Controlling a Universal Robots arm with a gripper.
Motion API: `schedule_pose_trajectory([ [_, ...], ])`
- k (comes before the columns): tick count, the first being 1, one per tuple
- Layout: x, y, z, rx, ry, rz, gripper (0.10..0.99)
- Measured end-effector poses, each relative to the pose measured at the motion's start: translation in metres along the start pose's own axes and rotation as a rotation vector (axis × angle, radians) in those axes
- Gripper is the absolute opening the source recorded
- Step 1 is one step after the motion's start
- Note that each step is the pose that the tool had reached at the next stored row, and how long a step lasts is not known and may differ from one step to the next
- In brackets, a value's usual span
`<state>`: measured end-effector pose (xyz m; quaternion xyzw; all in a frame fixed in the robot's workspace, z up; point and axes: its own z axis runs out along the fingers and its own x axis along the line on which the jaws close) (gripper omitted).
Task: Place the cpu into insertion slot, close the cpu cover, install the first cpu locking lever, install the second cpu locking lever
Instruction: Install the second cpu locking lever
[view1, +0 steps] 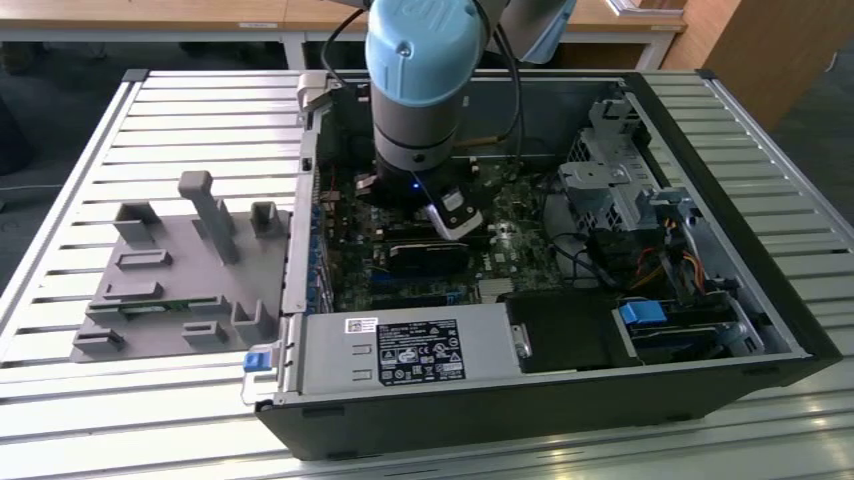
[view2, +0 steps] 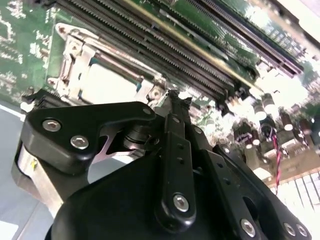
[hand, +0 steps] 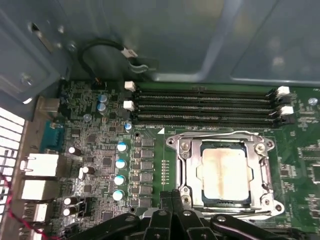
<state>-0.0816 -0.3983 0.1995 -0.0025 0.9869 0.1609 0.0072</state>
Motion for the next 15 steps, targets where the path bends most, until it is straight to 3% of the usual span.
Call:
schedule_pose_trajectory([
  [10, -0.0003, 0.0068, -0.0177, 0.0, 0.0, 0.0, 0.106],
  [15, -0.0003, 0.0076, -0.0197, 0.0, -0.0002, 0.0, 0.106],
])
